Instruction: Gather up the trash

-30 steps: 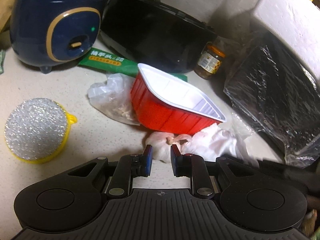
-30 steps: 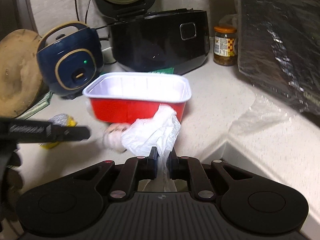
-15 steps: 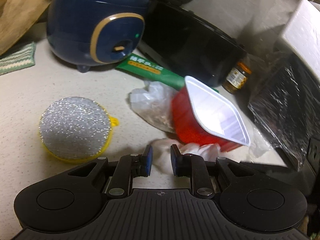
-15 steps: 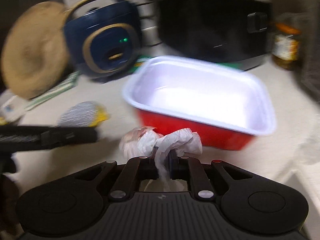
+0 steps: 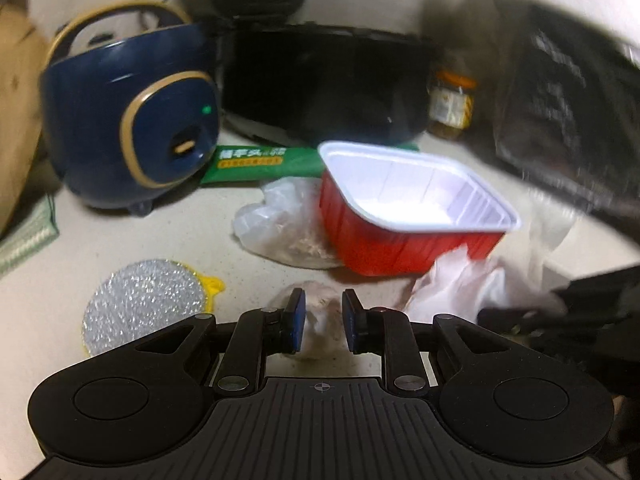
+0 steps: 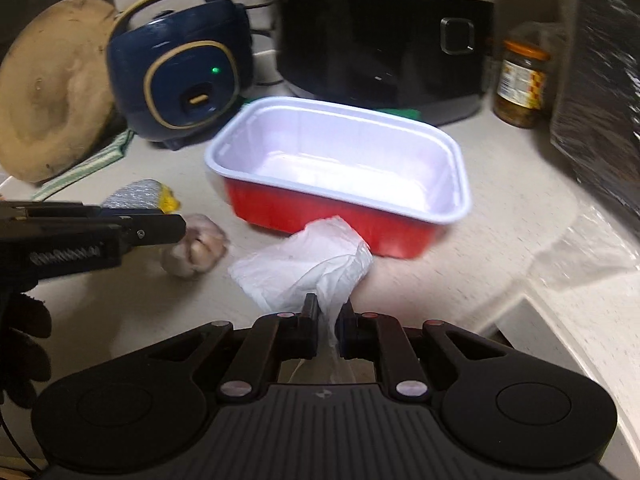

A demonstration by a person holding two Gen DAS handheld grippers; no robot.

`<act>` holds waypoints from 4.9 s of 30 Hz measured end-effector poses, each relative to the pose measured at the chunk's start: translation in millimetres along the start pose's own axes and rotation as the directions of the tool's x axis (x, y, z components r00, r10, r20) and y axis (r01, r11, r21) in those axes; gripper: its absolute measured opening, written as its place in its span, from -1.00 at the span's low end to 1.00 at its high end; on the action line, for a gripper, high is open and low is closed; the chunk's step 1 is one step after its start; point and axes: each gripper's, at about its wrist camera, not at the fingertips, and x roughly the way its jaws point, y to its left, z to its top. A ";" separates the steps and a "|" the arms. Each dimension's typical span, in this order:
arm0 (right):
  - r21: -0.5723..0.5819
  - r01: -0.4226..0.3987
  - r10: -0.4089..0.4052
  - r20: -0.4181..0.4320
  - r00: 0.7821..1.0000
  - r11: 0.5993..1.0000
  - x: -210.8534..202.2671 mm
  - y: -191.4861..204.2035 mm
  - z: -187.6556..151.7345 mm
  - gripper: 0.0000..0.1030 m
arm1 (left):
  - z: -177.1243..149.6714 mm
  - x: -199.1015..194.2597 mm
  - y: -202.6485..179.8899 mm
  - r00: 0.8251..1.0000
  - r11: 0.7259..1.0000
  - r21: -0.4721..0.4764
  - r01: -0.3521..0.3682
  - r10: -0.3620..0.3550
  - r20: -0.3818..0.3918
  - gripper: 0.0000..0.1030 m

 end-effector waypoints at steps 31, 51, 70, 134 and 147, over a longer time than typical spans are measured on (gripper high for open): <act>-0.085 0.108 -0.103 0.062 0.993 0.991 -32.1 16.4 -30.5 0.29 | 11.9 47.2 13.8 0.995 0.996 0.015 0.087 -0.086 -0.047 0.17; -0.026 -0.089 0.090 0.067 0.994 0.996 -45.6 18.9 4.8 -0.79 | -11.3 23.2 17.1 0.974 0.978 -0.079 0.193 -0.201 -0.107 0.14; -0.084 0.050 -0.045 0.065 0.997 0.995 38.5 37.9 -8.4 0.68 | -8.8 -24.5 68.0 0.987 0.945 -0.292 0.150 -0.161 -0.013 -0.75; -0.004 0.103 -0.103 0.091 0.991 0.995 -34.2 16.7 -31.6 0.91 | -59.9 -33.0 -16.7 0.998 0.956 0.294 -0.012 -0.007 0.064 0.25; -0.038 0.062 -0.056 0.145 0.988 0.997 -39.3 24.6 -23.1 0.91 | -46.8 -1.7 10.8 0.999 0.998 0.062 0.029 -0.028 -0.020 0.20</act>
